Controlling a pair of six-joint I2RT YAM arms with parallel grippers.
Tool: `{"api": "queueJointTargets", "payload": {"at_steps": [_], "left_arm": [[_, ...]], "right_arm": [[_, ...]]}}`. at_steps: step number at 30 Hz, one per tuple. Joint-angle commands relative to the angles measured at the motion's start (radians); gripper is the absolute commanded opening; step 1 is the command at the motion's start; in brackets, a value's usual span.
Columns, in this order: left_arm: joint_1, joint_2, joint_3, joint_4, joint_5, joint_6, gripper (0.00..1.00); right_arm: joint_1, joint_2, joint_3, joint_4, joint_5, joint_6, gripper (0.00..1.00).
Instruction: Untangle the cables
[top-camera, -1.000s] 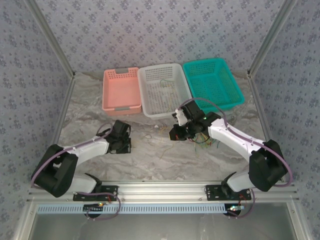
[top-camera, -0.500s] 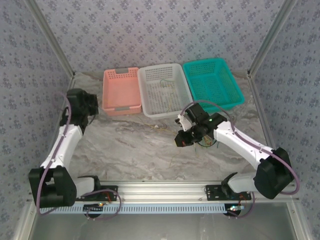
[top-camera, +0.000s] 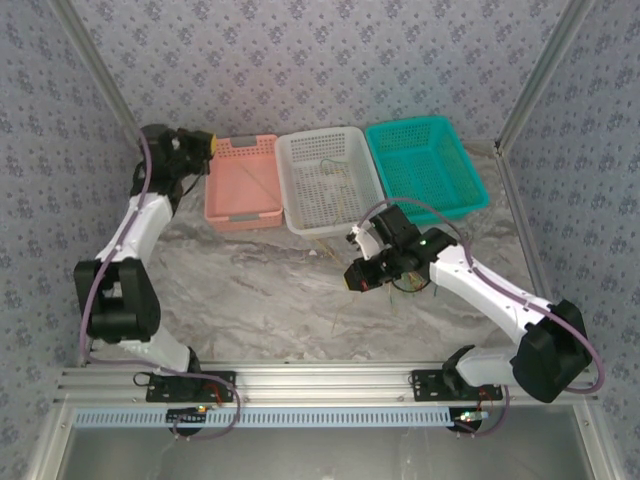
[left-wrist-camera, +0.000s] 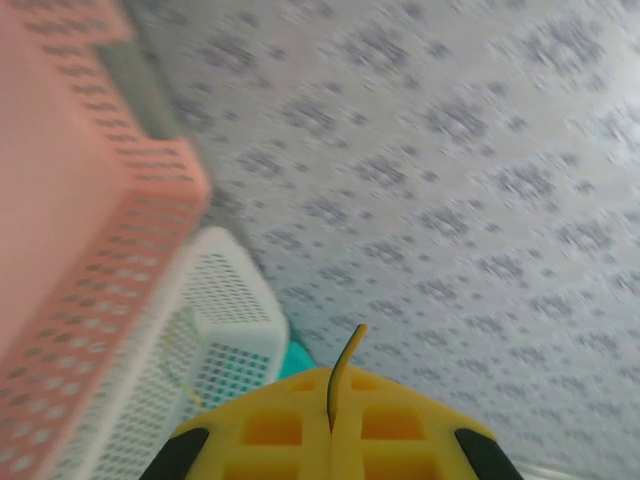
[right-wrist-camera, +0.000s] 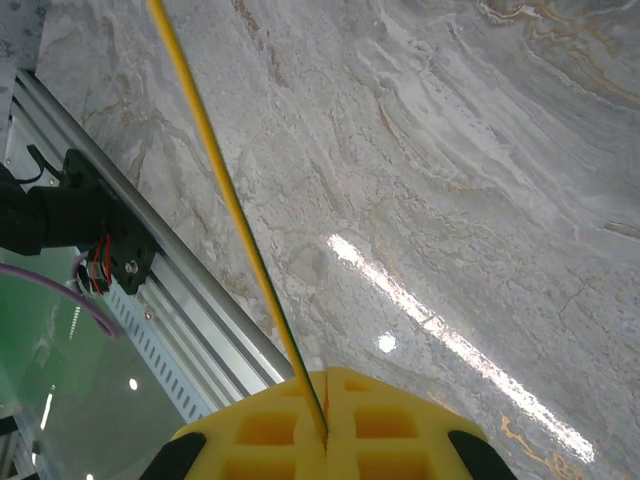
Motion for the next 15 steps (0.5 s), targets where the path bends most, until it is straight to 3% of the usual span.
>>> {"api": "queueJointTargets", "payload": {"at_steps": [1, 10, 15], "left_arm": [[-0.085, 0.077, 0.151, 0.134, -0.038, 0.024, 0.00], [-0.252, 0.436, 0.583, 0.133, -0.074, 0.029, 0.00], [-0.302, 0.622, 0.862, 0.012, -0.057, 0.108, 0.00]], "right_arm": [[-0.048, 0.032, 0.117, -0.016, -0.027, 0.079, 0.00], [-0.164, 0.289, 0.475, 0.025, -0.017, 0.171, 0.00], [-0.212, 0.415, 0.573, 0.135, 0.029, 0.237, 0.00]]}}
